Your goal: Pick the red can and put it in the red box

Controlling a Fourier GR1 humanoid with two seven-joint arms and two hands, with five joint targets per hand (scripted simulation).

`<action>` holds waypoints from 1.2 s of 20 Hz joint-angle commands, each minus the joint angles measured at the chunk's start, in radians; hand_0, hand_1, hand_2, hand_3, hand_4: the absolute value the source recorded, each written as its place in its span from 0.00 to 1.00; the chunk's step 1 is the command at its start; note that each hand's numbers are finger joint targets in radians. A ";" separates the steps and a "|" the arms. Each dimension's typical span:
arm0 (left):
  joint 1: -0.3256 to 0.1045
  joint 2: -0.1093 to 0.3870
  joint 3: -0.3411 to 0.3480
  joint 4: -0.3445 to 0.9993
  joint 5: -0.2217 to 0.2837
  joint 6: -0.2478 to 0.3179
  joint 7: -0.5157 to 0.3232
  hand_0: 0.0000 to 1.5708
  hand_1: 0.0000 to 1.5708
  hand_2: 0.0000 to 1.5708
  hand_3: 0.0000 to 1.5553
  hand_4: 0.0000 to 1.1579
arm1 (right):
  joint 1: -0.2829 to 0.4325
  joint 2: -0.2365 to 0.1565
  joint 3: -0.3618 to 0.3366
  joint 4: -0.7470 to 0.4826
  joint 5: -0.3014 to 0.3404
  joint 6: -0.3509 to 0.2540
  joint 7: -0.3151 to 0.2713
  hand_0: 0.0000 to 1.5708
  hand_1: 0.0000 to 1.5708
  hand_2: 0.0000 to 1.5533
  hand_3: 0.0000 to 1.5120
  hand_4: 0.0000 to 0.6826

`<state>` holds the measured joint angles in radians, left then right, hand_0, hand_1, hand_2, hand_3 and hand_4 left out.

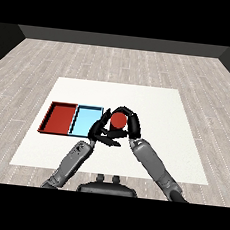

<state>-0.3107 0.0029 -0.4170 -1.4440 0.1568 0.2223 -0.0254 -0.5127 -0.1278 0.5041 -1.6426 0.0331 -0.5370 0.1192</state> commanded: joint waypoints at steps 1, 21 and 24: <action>-0.015 -0.003 -0.003 0.014 0.020 0.011 -0.013 0.00 0.00 0.00 0.00 0.00 | 0.039 0.071 0.019 -0.045 0.083 0.012 0.019 0.93 0.93 0.92 0.90 0.79; -0.062 -0.002 -0.026 0.092 0.047 0.297 -0.007 1.00 1.00 0.95 0.87 0.65 | -0.071 0.128 0.069 0.151 0.001 -0.016 -0.102 0.95 0.95 0.93 0.91 0.78; -0.012 -0.003 0.002 -0.032 -0.046 0.291 0.055 1.00 1.00 0.96 0.89 0.68 | -0.061 0.128 0.107 0.054 0.073 -0.063 0.006 0.96 0.96 0.93 0.91 0.78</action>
<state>-0.3164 0.0077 -0.4464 -1.4565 0.1349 0.4973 0.0142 -0.5384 -0.0037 0.5524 -1.5502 0.0710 -0.5344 0.0460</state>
